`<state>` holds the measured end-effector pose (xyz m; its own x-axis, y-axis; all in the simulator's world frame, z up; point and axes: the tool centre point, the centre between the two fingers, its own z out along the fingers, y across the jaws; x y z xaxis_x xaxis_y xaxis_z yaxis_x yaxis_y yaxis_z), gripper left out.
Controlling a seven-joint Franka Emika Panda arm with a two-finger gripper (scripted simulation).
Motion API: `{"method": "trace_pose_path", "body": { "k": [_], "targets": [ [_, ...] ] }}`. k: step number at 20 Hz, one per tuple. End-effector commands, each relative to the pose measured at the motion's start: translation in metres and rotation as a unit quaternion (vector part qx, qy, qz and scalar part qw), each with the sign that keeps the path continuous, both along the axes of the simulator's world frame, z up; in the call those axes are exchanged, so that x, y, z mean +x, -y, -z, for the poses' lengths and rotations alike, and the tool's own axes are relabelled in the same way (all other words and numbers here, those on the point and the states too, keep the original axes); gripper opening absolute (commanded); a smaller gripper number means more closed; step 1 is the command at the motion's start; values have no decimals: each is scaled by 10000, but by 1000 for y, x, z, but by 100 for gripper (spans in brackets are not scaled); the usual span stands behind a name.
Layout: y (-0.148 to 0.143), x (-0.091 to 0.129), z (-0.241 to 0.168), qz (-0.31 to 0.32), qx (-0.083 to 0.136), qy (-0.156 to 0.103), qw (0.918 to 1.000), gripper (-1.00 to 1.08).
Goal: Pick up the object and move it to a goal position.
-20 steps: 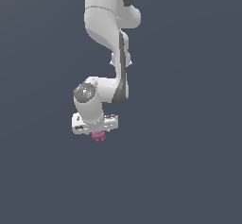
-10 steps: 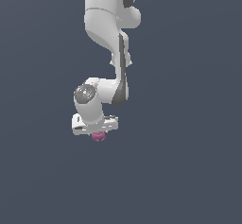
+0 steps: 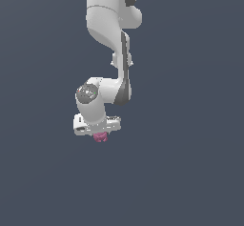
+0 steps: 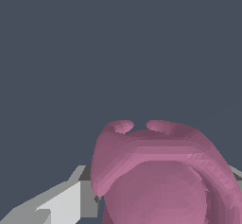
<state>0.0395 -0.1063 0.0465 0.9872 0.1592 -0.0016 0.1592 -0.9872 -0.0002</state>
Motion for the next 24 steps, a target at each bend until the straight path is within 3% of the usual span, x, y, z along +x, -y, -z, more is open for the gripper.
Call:
{"method": "trace_pose_path", "body": {
  "k": [1,24],
  "targets": [
    [-9,2,-9,-7,1,8,10000,-100],
    [-190,40,-196,-7,-5,7,10000,-100]
  ]
}}
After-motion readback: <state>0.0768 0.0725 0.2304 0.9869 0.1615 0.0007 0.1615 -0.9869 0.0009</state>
